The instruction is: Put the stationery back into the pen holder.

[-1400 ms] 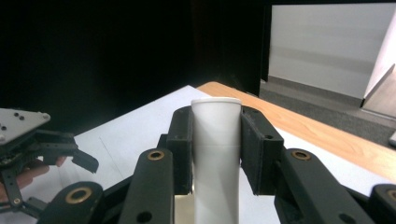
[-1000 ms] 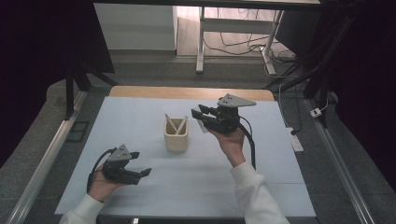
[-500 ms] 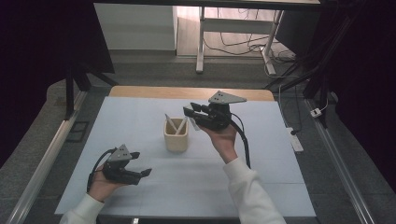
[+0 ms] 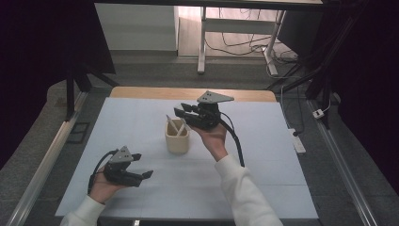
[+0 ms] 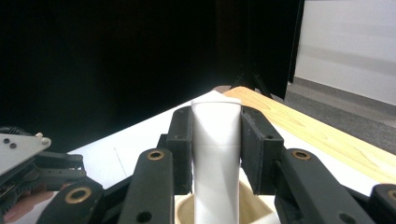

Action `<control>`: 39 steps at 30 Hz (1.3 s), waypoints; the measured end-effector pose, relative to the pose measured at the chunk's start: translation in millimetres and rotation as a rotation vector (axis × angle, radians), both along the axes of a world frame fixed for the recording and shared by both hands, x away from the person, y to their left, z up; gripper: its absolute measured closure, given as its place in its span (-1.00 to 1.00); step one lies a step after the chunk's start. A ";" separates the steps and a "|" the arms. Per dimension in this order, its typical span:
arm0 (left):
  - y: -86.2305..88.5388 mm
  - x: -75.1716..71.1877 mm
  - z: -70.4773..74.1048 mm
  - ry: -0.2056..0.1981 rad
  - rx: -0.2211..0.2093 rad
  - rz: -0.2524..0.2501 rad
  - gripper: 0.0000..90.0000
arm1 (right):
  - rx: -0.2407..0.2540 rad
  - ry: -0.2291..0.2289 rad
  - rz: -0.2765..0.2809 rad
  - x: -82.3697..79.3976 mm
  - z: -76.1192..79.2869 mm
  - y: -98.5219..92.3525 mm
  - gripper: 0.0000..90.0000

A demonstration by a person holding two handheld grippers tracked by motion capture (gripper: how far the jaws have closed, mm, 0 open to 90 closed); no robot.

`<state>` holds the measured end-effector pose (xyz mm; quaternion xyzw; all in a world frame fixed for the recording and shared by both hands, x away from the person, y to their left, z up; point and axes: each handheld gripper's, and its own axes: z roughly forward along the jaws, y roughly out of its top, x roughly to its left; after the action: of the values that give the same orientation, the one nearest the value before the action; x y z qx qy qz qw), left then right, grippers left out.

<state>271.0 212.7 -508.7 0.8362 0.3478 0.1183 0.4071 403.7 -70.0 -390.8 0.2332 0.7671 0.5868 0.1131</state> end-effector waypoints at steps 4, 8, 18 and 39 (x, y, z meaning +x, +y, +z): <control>-0.4 -0.2 -0.1 0.000 0.003 -0.004 -0.60 | -0.002 -0.003 0.002 1.9 -2.3 5.3 0.48; -0.4 -0.2 0.0 0.000 0.006 -0.007 -0.60 | -0.004 -0.001 0.002 3.3 -4.9 7.1 0.48; -1.5 0.0 -1.0 0.002 0.010 -0.010 -0.60 | -0.023 0.017 -0.020 16.5 -20.5 14.3 0.48; -2.0 -0.5 -1.2 0.003 0.014 -0.019 -0.61 | -0.070 0.011 -0.033 17.9 -32.8 21.5 0.10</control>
<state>270.5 210.7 -509.9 0.8425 0.3395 0.1154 0.4020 421.6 -48.5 -423.6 0.2450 0.7837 0.5566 0.1266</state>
